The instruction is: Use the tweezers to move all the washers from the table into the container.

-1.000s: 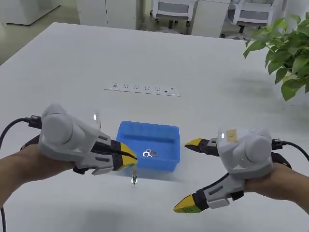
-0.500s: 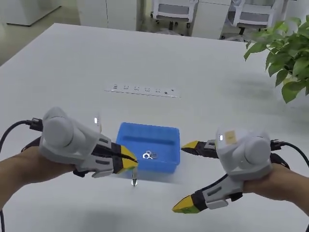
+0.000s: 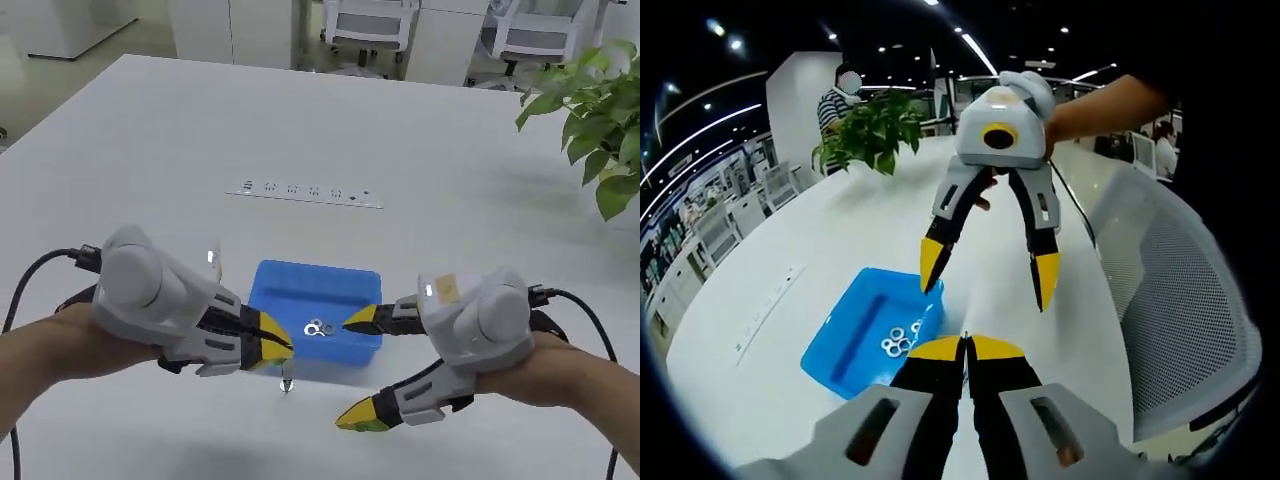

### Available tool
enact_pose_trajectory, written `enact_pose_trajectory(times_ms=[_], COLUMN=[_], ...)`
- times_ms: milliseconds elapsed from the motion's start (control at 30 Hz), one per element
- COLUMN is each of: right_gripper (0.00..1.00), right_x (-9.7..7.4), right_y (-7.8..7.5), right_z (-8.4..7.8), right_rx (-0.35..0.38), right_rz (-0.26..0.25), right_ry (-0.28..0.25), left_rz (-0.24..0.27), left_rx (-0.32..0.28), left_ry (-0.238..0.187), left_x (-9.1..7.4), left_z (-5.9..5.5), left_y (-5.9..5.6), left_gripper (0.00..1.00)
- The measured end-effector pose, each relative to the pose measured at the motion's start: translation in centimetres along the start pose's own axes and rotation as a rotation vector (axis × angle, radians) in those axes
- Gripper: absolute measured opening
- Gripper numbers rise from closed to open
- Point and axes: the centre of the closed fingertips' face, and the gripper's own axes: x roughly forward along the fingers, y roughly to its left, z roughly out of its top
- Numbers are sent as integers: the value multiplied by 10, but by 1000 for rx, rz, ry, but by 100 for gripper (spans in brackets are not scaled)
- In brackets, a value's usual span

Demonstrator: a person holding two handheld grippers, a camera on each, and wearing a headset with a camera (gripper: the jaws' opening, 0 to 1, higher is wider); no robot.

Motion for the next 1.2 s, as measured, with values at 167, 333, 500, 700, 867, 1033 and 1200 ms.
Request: enact_pose_trajectory(times_ms=[167, 333, 500, 700, 867, 1033, 1200], right_gripper=[57, 47, 39, 32, 28, 22, 16], right_x=[9, 18, 27, 34, 40, 47, 53], right_y=[-1, -4, -4, -4, -5, -6, -8], right_z=[2, 5, 8, 11, 13, 13, 14], right_rx=[-28, -54, -79, -97, -108, -140, -162], right_rz=[15, 20, 34, 45, 54, 63, 70], right_ry=[13, 26, 34, 40, 42, 58, 72], left_rz=[-15, -24, -28, -28, -31, -32, -36], left_rx=[13, 23, 24, 23, 22, 23, 22], left_ry=[9, 15, 17, 15, 14, 14, 12], left_x=[1, 2, 2, 2, 1, 1, 1], left_z=[-1, -1, -1, 1, 3, 3, 4], left_y=[2, 3, 3, 2, 1, 2, 0], left_gripper=[5, 5, 5, 5, 5, 5, 5])
